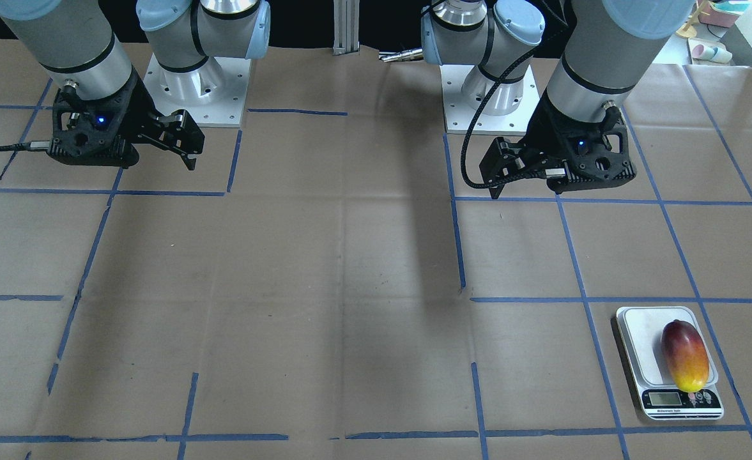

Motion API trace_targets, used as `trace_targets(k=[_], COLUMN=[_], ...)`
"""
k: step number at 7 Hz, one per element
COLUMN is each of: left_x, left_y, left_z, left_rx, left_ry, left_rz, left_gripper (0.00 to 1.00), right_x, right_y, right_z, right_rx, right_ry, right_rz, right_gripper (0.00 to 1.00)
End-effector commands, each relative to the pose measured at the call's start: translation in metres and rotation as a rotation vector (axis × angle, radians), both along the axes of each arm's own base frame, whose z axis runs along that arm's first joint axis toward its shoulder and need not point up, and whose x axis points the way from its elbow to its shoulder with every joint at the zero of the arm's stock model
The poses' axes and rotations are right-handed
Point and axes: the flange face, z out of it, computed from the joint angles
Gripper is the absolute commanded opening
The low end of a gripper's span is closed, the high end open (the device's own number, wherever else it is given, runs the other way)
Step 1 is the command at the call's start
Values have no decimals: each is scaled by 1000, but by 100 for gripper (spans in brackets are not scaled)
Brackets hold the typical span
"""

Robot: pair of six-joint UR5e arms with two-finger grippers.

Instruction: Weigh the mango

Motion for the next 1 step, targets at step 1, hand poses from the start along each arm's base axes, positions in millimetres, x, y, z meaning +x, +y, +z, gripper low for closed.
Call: trace_targets(k=[1], left_x=[0], left_y=[0], left_z=[0], left_rx=[1], left_ry=[1], left_rz=[0], left_gripper=[100], right_x=[0], right_y=[0], right_z=[0], right_rx=[0], right_ry=[0], right_rz=[0], right_gripper=[100])
